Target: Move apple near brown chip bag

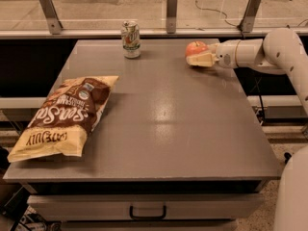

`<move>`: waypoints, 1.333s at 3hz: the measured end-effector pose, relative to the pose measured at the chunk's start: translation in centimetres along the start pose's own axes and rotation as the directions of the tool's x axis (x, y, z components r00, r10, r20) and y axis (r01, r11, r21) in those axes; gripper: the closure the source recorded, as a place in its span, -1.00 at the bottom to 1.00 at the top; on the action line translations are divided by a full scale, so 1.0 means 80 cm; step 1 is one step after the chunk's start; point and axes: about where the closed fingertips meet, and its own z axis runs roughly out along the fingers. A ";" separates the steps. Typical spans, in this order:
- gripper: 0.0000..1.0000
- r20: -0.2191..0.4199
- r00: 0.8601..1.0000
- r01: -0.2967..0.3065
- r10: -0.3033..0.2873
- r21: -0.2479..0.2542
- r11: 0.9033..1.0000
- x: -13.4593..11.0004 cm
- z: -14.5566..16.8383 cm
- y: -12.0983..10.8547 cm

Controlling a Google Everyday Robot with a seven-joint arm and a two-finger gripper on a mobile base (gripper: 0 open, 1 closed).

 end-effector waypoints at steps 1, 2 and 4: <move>1.00 0.001 1.000 0.002 -0.002 -0.022 1.000 -0.007 -0.003 0.003; 1.00 0.001 1.000 0.012 -0.012 -0.065 0.998 -0.026 -0.031 0.015; 1.00 -0.015 0.998 0.059 -0.061 -0.109 0.992 -0.056 -0.084 0.071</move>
Offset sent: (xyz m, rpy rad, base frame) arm -0.0462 -0.0221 0.0584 0.0038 0.0194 0.1267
